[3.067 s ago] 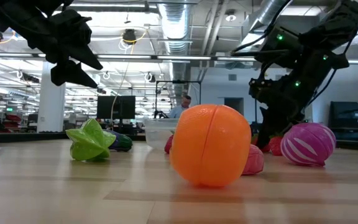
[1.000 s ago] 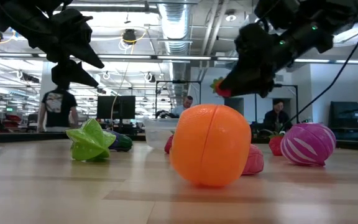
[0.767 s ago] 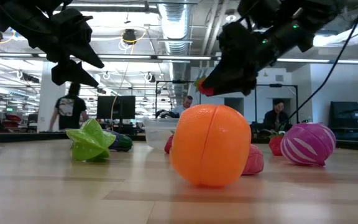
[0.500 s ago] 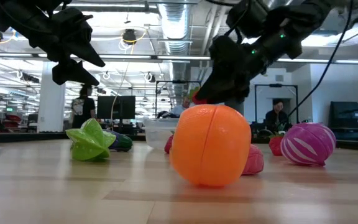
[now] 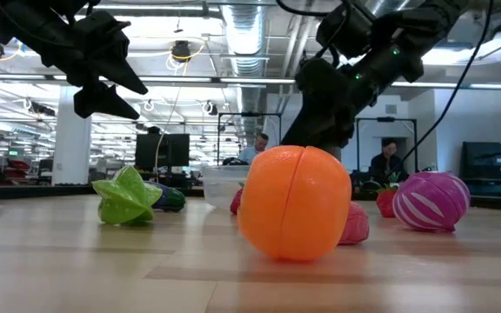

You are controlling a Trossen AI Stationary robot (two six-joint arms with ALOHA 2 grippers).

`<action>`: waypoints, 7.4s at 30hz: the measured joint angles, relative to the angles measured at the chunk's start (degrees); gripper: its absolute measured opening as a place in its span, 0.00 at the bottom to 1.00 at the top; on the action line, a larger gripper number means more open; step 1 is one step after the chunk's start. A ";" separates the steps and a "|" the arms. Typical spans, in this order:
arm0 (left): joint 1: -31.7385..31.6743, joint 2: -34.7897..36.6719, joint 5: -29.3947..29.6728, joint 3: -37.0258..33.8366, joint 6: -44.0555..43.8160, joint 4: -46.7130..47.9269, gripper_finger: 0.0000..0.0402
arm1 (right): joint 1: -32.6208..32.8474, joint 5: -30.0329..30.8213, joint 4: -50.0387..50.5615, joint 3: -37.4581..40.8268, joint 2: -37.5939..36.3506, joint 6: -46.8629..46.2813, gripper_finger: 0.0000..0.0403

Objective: Pick and placing Produce into tupperware
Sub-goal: Put the top red strawberry into the transparent container, then put the violet eggplant into the transparent container

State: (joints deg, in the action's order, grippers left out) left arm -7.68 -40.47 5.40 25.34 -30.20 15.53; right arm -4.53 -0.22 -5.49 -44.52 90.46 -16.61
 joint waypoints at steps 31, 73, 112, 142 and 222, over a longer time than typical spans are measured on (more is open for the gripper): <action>2.67 -14.25 -4.83 0.04 21.50 -9.20 0.75 | -0.75 8.19 34.03 1.13 -36.25 3.40 0.63; 9.77 -43.13 -6.25 0.11 20.08 -24.55 0.75 | -0.75 19.95 32.93 15.00 -65.10 -8.50 0.63; 9.77 -43.08 -4.61 0.11 19.98 -24.11 0.48 | -0.75 21.24 32.93 15.00 -65.10 -8.50 0.63; 9.73 -43.06 -3.46 0.08 19.89 -24.85 0.47 | -0.75 21.20 32.93 14.98 -65.10 -8.83 0.63; -1.88 -51.01 -10.17 25.81 35.87 -17.20 0.38 | -0.75 21.37 33.71 14.96 -64.93 -7.86 0.63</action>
State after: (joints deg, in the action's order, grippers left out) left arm -9.56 -91.48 -4.76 51.16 5.67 -1.67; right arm -5.28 21.15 28.22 -29.56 25.53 -24.47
